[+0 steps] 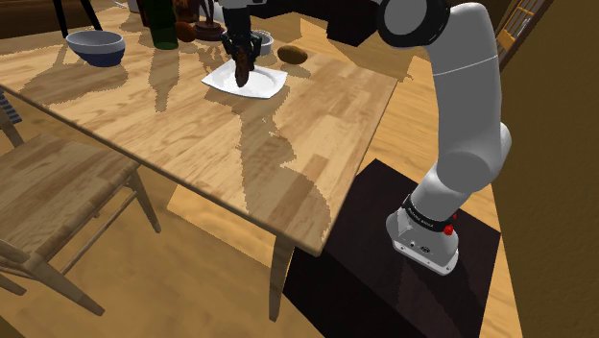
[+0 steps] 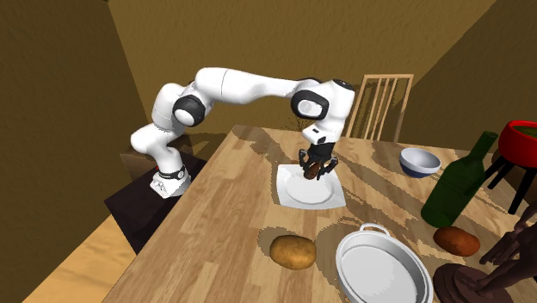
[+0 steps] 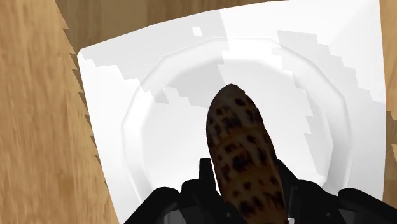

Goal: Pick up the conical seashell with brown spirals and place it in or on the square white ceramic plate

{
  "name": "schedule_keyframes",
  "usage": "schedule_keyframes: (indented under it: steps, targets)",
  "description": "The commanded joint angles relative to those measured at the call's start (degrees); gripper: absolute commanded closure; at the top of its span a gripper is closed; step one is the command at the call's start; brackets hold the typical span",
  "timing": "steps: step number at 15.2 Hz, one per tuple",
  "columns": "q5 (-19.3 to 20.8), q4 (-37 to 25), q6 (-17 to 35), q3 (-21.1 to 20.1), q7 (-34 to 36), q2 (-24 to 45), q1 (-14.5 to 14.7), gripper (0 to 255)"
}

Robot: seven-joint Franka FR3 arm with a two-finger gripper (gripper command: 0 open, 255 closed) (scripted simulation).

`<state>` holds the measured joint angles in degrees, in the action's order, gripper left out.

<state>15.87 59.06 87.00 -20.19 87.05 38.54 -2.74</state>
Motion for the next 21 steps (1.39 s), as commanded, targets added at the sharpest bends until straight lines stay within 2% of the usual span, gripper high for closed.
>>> schedule_keyframes:
  steps: [1, 8, 9, 14, 16, 18, 21]
  targets:
    - [-0.18, 0.58, 0.34, -0.17, 0.0, 0.63, 0.17, 255]
    - [-0.15, 0.57, 0.33, -0.21, 0.01, 0.64, 0.15, 255]
    - [-0.13, 0.39, 0.25, -0.18, -0.12, 0.72, 0.09, 0]
    - [-0.15, 0.58, 0.33, -0.21, 0.01, 0.64, 0.15, 0]
    - [0.35, -7.78, -5.25, 0.1, -0.6, 3.22, 1.9, 0]
    - [1.29, -19.9, -12.23, 0.85, -1.7, 7.99, 4.63, 0]
    - [1.24, -19.87, -12.21, 0.92, -1.71, 7.97, 4.65, 0]
